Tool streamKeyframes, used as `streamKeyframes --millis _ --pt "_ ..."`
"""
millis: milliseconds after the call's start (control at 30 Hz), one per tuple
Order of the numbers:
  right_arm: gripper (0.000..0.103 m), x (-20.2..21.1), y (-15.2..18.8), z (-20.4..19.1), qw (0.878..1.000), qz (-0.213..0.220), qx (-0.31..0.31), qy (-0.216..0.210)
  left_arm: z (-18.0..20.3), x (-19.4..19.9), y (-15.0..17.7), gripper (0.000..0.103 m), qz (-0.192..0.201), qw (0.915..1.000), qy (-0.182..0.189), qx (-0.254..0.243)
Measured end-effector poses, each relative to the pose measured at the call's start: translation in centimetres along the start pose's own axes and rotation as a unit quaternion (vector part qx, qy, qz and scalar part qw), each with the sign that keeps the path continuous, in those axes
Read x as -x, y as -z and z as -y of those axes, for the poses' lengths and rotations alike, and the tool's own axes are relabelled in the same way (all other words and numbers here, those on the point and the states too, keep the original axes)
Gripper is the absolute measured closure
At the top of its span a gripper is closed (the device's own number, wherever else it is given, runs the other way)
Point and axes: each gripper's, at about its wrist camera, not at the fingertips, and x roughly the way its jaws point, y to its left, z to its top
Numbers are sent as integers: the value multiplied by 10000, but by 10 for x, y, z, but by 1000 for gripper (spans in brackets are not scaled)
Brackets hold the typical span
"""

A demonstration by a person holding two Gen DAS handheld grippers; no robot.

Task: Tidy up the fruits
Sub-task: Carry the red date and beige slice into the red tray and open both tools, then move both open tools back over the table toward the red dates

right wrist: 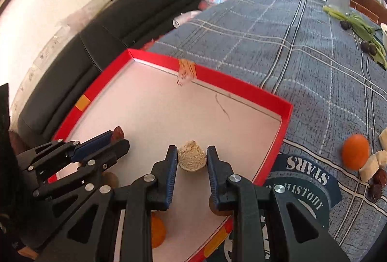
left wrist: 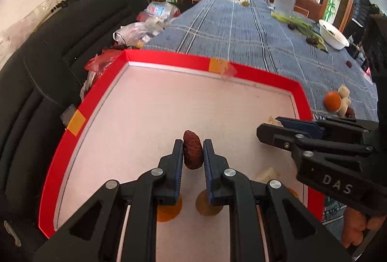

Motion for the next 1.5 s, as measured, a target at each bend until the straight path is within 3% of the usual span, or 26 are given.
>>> streamKeyframes --millis 133,200,267,300,467,733,900,1167,1400,1500 --pt "78 3 1 3 9999 -54 -105 -83 0 -2 3 80 -107 9999 -63 36" --pt "77 11 2 8 9994 55 -212 -268 1 2 3 64 -84 9999 -102 27" --pt "71 29 6 15 9983 309 -261 -412 2 8 4 39 -29 9999 -124 35" --pt "68 35 8 18 9977 412 -280 -465 3 12 4 37 22 9999 -131 38" --pt "63 85 27 59 9926 1050 -391 -459 17 28 7 35 140 9999 -17 -39" --pt "62 121 56 140 9923 1086 -594 -55 87 42 5 33 241 9966 347 -707" --pt "62 121 73 160 9943 884 -508 311 135 42 1 31 236 9919 557 -1113" --pt "62 124 70 176 9854 1183 -687 1011 189 34 13 30 36 9839 874 -1556" --pt "63 108 65 181 9805 1282 -870 1207 193 26 24 30 -150 9834 1005 -1501" --pt "63 98 63 184 9829 1120 -976 1089 189 24 26 30 -183 9847 1025 -1401"
